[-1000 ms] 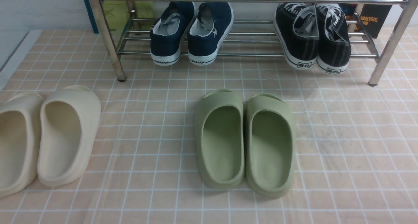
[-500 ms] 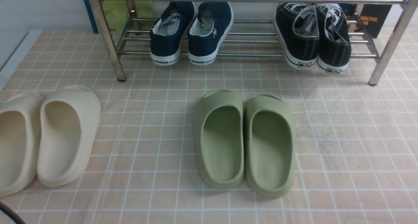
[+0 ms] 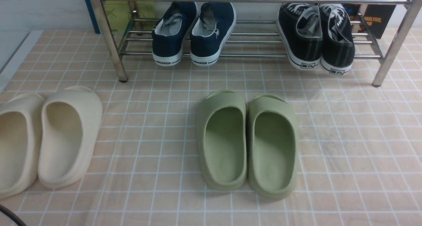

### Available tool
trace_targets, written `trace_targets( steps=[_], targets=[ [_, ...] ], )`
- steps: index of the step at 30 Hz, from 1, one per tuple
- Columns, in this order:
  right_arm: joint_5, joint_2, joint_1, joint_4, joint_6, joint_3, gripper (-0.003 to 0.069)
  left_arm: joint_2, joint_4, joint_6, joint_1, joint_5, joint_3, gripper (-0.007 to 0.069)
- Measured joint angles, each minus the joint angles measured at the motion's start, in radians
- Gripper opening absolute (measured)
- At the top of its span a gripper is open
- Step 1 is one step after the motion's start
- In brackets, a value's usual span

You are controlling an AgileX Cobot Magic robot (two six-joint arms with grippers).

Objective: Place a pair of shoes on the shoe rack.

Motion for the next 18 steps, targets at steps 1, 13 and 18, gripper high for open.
trace_targets(
  steps=[1,13,18],
  targets=[
    [0.0,0.0,0.0,0.0,0.0,0.0,0.0238,-0.001,-0.03,0.096,0.012,-0.063,0.001,0.0038],
    [0.0,0.0,0.0,0.0,0.0,0.0,0.0238,-0.161,-0.795,0.979,0.237,-0.567,0.144,0.0041],
    [0.0,0.0,0.0,0.0,0.0,0.0,0.0238,-0.217,-0.906,1.086,0.243,-0.593,0.233,0.0041]
  ],
)
